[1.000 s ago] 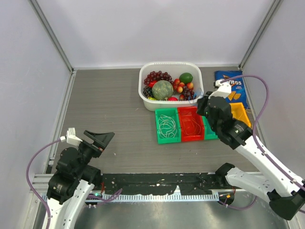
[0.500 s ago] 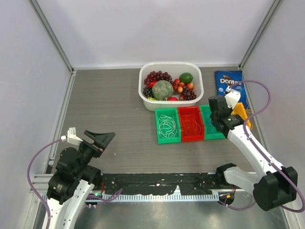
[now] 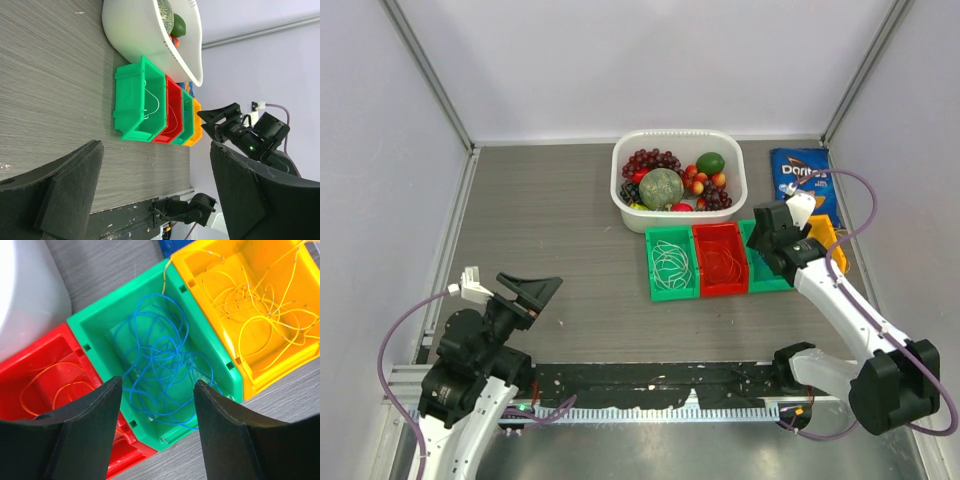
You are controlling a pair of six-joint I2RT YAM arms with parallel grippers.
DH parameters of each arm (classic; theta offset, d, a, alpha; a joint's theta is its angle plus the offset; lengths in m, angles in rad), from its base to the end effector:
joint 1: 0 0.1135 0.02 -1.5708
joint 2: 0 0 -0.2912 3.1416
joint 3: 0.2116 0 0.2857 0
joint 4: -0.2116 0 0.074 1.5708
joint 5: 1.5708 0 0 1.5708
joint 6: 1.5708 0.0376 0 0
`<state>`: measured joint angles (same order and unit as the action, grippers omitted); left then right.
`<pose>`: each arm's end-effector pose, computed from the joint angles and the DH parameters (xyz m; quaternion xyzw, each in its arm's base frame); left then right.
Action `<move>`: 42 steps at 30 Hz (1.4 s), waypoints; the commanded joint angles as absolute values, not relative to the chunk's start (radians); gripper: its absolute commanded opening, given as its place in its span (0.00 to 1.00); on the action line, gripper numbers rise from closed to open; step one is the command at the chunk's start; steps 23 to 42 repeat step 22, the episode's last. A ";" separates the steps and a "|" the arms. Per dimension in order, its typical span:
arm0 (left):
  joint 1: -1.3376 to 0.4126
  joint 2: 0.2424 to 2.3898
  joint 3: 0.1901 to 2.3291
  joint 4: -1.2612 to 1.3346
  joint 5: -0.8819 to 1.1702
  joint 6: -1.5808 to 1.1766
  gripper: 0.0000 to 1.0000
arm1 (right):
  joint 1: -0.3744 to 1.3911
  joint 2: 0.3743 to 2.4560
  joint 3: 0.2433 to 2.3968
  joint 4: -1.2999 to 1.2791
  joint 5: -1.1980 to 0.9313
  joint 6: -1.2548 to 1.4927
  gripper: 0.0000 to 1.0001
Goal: Untangle the cables
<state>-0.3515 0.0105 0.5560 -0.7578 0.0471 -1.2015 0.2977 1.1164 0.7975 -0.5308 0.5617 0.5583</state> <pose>0.0421 -0.0173 0.2893 -0.3072 0.7147 -0.4532 0.4352 0.2412 0.0530 0.2651 0.2138 0.8787 -0.0953 0.4160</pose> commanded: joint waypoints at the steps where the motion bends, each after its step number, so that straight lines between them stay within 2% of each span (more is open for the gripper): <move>1: -0.350 -0.003 0.551 -0.693 0.066 -1.213 0.91 | 0.295 1.039 0.893 -0.560 0.520 0.523 0.65; 8: -0.351 -0.003 0.560 -0.687 0.069 -1.215 0.91 | 0.296 0.795 0.896 -0.467 0.303 0.442 0.66; 11: -0.351 -0.003 0.563 -0.684 0.064 -1.212 0.91 | 0.296 0.681 0.876 -0.422 0.270 0.431 0.76; 18: -0.351 0.054 0.597 -0.608 0.078 -1.192 0.94 | 0.295 0.511 0.894 -0.405 0.247 0.356 0.79; 22: -0.351 0.051 0.652 -0.481 0.064 -1.154 0.97 | 0.296 0.387 0.896 -0.354 0.187 0.330 0.81; 42: -0.351 0.051 0.652 -0.481 0.064 -1.154 0.97 | 0.296 0.387 0.896 -0.354 0.187 0.330 0.81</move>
